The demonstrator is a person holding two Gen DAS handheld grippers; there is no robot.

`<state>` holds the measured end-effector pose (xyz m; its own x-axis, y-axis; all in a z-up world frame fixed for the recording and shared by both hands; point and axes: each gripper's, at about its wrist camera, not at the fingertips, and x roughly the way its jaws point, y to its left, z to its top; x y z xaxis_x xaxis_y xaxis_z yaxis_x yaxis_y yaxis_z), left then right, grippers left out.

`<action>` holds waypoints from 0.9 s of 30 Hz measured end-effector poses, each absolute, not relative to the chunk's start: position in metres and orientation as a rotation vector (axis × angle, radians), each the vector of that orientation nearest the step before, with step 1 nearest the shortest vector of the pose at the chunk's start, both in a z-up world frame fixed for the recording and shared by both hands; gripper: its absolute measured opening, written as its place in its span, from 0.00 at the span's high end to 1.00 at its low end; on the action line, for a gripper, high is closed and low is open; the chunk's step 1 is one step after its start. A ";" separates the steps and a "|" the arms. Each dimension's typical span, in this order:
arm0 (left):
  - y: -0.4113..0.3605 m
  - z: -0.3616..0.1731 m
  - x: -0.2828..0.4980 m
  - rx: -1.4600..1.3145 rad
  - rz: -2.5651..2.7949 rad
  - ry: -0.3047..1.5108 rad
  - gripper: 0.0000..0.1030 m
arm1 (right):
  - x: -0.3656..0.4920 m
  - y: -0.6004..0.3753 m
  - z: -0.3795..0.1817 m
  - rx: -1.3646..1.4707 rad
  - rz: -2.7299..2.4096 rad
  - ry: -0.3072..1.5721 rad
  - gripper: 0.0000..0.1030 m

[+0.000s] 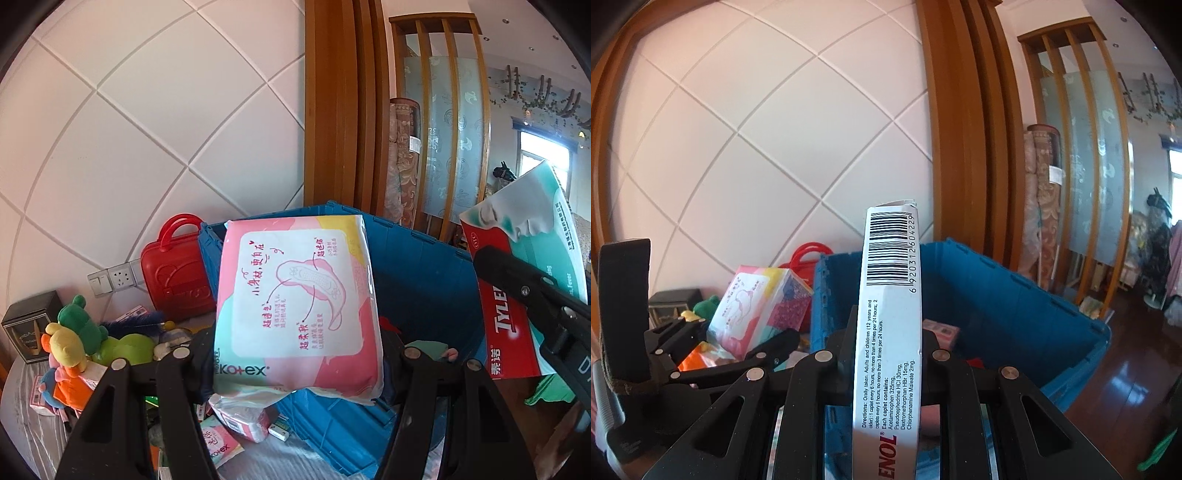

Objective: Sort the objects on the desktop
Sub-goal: 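Lift the Kotex pack and Tylenol box and carry both toward the blue bin, then hold both items over the blue bin and open both tools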

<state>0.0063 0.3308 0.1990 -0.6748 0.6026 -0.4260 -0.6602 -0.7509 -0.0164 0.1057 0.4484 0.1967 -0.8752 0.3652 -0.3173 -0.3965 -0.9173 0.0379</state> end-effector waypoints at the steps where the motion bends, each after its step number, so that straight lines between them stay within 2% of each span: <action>1: 0.337 0.199 0.005 -0.537 2.363 0.186 0.38 | 0.107 0.454 0.198 -0.428 2.701 0.142 0.82; 27: 0.438 0.201 0.003 -0.596 2.289 0.273 0.38 | 0.109 0.551 0.185 -0.449 2.623 0.212 0.82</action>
<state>0.0026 0.4381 0.2008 -0.6166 0.6131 -0.4938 -0.7120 -0.7020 0.0174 0.1093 0.5508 0.1849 -0.8373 0.4213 -0.3485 -0.4717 -0.8789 0.0708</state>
